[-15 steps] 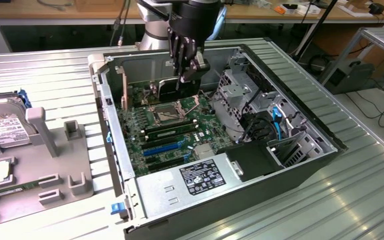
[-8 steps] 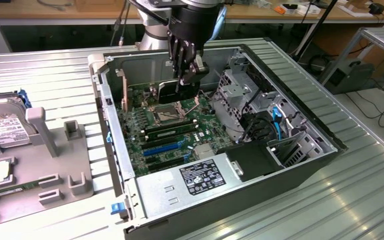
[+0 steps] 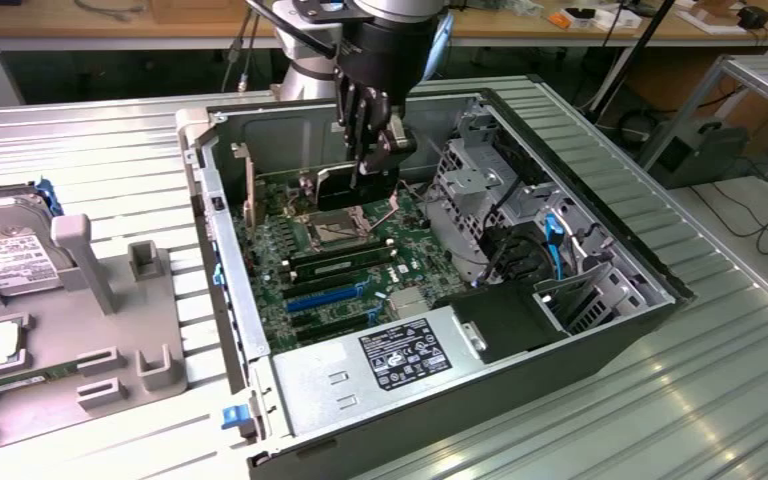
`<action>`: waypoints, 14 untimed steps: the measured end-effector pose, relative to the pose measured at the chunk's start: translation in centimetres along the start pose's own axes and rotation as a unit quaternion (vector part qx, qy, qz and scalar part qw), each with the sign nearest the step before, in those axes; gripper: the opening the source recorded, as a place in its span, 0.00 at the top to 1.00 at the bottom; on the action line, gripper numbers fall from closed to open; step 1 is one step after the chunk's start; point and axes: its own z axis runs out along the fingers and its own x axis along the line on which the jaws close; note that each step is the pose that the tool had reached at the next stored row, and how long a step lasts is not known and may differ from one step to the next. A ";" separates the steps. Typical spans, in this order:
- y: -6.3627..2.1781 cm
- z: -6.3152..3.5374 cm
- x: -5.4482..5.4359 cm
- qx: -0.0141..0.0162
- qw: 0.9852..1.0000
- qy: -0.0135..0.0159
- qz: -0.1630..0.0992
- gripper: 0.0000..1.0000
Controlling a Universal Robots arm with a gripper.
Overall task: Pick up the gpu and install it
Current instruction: 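Insert the gpu into the slot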
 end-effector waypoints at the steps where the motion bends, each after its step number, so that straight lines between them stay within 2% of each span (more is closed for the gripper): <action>1: -0.39 0.33 0.0 0.000 1.000 0.000 0.000 0.73; 14: -1.69 1.05 -0.2 0.000 1.000 0.000 0.000 0.73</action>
